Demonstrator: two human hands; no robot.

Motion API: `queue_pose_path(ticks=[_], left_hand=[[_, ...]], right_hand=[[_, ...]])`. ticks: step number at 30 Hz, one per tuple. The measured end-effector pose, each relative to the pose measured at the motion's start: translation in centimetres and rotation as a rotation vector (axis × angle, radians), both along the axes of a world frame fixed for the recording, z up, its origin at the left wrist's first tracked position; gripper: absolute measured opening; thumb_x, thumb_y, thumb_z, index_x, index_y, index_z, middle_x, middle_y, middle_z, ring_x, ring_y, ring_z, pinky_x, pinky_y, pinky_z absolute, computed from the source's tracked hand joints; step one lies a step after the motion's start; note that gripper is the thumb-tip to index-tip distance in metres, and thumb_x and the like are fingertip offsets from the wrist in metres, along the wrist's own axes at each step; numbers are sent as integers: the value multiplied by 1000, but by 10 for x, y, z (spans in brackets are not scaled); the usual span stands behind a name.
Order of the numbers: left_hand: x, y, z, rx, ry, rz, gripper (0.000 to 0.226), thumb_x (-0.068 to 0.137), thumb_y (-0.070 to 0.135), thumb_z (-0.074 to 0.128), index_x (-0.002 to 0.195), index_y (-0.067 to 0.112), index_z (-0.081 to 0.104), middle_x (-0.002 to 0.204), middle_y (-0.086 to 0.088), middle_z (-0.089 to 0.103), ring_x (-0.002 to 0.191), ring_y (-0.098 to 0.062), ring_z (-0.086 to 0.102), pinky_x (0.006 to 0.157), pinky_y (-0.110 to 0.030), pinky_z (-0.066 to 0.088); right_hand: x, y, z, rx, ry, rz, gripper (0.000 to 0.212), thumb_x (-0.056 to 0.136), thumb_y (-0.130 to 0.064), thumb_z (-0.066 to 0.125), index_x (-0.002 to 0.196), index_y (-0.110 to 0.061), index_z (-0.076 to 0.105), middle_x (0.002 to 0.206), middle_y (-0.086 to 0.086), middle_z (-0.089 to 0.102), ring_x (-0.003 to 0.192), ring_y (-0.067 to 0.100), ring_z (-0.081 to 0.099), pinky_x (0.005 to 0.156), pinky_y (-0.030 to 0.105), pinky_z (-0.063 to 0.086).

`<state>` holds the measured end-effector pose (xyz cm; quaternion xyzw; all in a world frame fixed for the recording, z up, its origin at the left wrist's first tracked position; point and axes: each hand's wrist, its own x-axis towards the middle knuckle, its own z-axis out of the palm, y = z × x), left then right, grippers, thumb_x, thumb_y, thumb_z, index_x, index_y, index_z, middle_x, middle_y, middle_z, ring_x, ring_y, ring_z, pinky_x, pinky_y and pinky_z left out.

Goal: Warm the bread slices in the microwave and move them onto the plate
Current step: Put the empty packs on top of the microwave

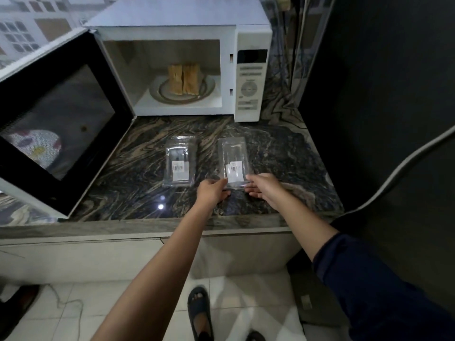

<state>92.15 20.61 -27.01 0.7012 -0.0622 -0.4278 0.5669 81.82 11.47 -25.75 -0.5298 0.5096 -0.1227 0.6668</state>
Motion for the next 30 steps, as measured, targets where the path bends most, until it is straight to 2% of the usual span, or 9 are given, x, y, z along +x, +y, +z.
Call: queue_pose_path(ticks=[3,8,12,15,17,23,26,28,30], left_hand=[[-2,0,-3,-41,64,54,14,92,6,54,78,2,54,70,-13,59,38,-7,60,48,-14,53],[-4,6,-7,-40,55,66,18,90,1,54,73,3,56,72,-14,62,46,-11,64,50,-14,53],[-5,3,-8,18,2,77,19,87,-3,57,70,3,57,75,-16,64,61,-20,65,58,-18,56],[-6,2,-7,35,-26,72,20,87,-3,58,68,4,56,70,-14,62,49,-14,65,55,-18,55],[-7,2,-5,34,-29,81,20,88,-3,57,68,4,56,69,-14,62,46,-13,64,53,-17,55],[-11,2,-2,48,-38,87,19,89,-2,56,70,2,55,77,-18,63,60,-21,64,73,-30,58],[-11,4,-2,61,-55,74,17,89,0,57,72,2,55,75,-17,63,61,-21,65,78,-35,58],[-11,4,-2,72,-76,61,17,89,1,58,72,3,56,72,-15,64,62,-21,65,81,-37,57],[-11,4,-2,79,-97,41,18,89,1,57,72,4,55,70,-13,64,61,-20,66,82,-37,57]], right_hand=[[-4,-3,-5,20,-31,-22,9,93,-8,51,84,-6,53,68,6,60,40,3,57,43,13,44],[-12,-7,-8,12,-43,-4,15,91,-3,55,77,-6,53,71,11,60,60,12,57,58,18,48],[-14,-7,-10,-25,-23,2,15,91,-3,56,76,-6,53,71,11,62,60,12,58,54,15,49],[-15,-9,-10,-43,9,11,10,89,-2,58,79,-3,58,71,11,63,61,13,59,52,14,50],[-15,-10,-10,-47,25,10,7,89,-2,59,90,5,60,71,11,64,61,13,59,51,13,51],[-13,-11,-8,-63,77,14,13,87,-2,61,97,7,60,73,12,64,62,13,61,54,15,52],[-11,-12,-6,-67,107,18,5,88,-1,60,88,4,59,71,13,64,62,14,62,57,18,52],[-10,-12,-5,-66,133,25,10,88,0,59,78,1,58,71,13,65,62,14,62,61,20,52],[-9,-13,-3,-53,157,21,7,88,2,59,81,1,59,71,13,65,62,14,62,61,20,52]])
